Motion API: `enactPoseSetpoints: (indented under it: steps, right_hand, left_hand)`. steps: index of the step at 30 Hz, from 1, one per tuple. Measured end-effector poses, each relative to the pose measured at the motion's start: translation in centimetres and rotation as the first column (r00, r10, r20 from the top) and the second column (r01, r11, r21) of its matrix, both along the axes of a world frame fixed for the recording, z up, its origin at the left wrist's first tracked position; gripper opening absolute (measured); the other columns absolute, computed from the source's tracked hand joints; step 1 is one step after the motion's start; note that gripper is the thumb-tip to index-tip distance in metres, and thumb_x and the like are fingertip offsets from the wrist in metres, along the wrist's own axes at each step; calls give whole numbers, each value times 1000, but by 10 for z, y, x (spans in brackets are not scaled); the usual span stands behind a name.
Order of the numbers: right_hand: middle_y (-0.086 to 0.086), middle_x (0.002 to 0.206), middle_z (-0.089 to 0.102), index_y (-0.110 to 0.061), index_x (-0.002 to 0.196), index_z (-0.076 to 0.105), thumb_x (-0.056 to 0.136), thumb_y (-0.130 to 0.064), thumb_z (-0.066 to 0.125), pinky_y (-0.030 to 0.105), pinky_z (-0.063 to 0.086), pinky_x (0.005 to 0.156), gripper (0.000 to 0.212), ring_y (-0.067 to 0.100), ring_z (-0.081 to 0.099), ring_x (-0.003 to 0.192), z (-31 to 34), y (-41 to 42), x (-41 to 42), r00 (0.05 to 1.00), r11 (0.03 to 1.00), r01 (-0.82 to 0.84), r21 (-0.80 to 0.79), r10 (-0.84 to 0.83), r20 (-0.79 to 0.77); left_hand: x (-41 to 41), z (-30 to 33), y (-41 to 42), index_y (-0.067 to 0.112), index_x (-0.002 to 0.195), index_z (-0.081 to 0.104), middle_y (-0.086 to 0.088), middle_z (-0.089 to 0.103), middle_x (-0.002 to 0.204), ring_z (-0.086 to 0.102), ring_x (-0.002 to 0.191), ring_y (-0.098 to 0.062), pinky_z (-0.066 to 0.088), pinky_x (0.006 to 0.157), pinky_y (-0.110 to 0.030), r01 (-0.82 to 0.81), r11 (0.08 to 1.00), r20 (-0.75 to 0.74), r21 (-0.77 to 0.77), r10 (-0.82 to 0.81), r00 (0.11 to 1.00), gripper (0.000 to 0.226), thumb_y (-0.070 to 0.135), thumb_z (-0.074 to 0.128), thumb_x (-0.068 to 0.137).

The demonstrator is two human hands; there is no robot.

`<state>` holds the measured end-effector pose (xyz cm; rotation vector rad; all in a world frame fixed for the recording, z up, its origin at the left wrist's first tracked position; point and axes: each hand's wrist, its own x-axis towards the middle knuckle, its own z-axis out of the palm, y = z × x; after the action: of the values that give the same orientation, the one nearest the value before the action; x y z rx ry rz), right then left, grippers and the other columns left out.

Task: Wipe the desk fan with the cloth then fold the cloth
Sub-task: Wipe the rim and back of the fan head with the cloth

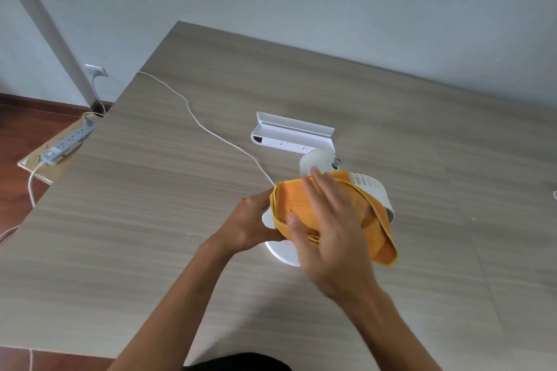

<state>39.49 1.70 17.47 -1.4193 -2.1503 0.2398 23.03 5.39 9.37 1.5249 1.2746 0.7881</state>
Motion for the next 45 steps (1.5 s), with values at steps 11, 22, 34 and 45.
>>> enactPoseSetpoints:
  steps: [11, 22, 34, 45]
  right_hand:
    - [-11, 141, 53, -22, 131, 60, 95, -6, 42, 14, 40, 103, 44, 1, 51, 120, 38, 64, 102, 993, 907, 27, -421, -72, -91]
    - [-2, 154, 37, -18, 145, 43, 101, -31, 43, 15, 18, 115, 46, 9, 23, 147, 13, 51, 82, 998, 943, -8, -333, -15, -65]
    - [3, 156, 35, -14, 146, 38, 89, -46, 57, 24, 28, 110, 68, 16, 26, 147, 21, 47, 88, 997, 936, -25, -350, 48, 59]
    - [4, 117, 66, -9, 126, 55, 86, -62, 52, 30, 45, 78, 67, 28, 64, 98, 16, 62, 86, 987, 976, -57, -211, 87, 135]
  left_hand:
    - [85, 62, -21, 19, 138, 54, -7, 38, 154, 26, 147, -27, 29, 115, -35, -263, 843, -196, 469, 390, 900, 54, 46, 39, 94]
    - [110, 32, -6, 16, 152, 27, -4, 23, 161, 16, 150, -21, 17, 120, -46, -342, 828, -312, 444, 501, 808, 65, 52, 22, 98]
    - [102, 8, -13, 8, 150, 32, -8, 26, 159, 22, 148, -17, 26, 117, -45, -511, 774, -65, 373, 571, 818, 61, 42, 23, 100]
    - [85, -25, -7, 14, 137, 54, -8, 52, 144, 45, 135, -19, 34, 114, -39, -659, 721, 353, -215, 686, 636, 59, 45, 29, 94]
